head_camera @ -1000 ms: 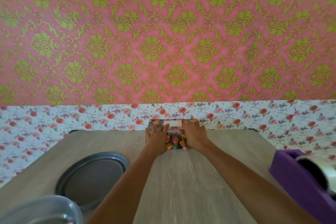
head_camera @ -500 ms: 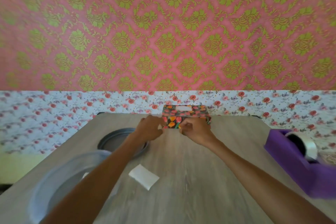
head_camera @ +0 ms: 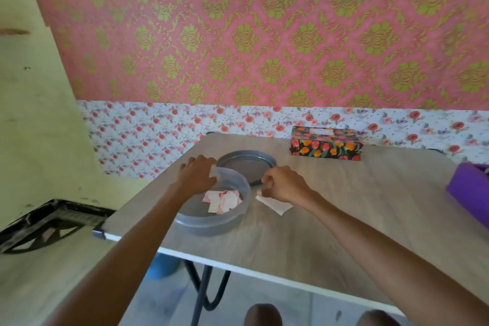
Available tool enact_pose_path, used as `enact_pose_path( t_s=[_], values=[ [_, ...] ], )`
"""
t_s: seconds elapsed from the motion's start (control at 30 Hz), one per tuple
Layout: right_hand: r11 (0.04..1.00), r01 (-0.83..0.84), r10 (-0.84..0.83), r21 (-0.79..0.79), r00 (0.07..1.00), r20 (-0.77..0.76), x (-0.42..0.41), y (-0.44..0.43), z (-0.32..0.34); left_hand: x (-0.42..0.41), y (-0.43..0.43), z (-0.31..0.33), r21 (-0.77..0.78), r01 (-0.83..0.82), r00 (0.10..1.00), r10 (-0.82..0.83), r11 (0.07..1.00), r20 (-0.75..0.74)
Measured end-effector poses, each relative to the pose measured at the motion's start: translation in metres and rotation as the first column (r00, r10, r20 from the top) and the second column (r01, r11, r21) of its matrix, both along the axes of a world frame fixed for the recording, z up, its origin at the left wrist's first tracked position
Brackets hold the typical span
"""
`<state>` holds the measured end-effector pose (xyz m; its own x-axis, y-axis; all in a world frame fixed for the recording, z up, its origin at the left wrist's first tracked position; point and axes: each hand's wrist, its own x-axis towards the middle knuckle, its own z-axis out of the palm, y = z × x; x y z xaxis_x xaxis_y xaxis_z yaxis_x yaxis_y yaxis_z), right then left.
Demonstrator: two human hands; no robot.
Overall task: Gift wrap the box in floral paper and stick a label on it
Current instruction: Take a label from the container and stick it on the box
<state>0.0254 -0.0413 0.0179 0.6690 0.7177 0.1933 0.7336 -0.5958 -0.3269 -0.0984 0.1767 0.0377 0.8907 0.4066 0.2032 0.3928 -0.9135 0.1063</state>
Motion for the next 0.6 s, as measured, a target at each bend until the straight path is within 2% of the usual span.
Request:
enact_pose_path(
  t_s=[0.13,0.2,0.27,0.37,0.5,0.6],
  values=[
    [0.995,0.040,-0.048,0.088,0.994,0.095,-0.005,0.019,-0.008,-0.023,0.017,-0.010,-0.083,-0.091,0.996,0.091,0.992,-0.006],
    [0.995,0.023,-0.042,0.094,0.978,0.204,-0.003,0.027,-0.010,-0.030,0.021,-0.013,-0.154,-0.114,0.991,0.124,0.981,0.059],
    [0.999,0.019,-0.030,0.035,0.943,0.331,-0.002,0.033,-0.011,-0.035,0.026,-0.016,-0.232,-0.154,0.970,0.191,0.960,0.147],
    [0.999,0.041,-0.052,0.035,0.916,0.397,0.000,0.037,-0.007,-0.042,0.031,-0.016,-0.387,-0.195,0.935,0.289,0.901,0.203],
    [0.933,-0.024,-0.078,0.358,0.960,0.268,0.005,0.048,0.018,-0.046,0.043,-0.019,-0.626,-0.177,0.874,0.414,0.759,0.255],
    [0.776,-0.101,-0.015,0.622,0.984,0.178,-0.007,0.056,0.047,-0.044,0.048,-0.022,-0.802,-0.066,0.805,0.507,0.594,0.309]
  ],
)
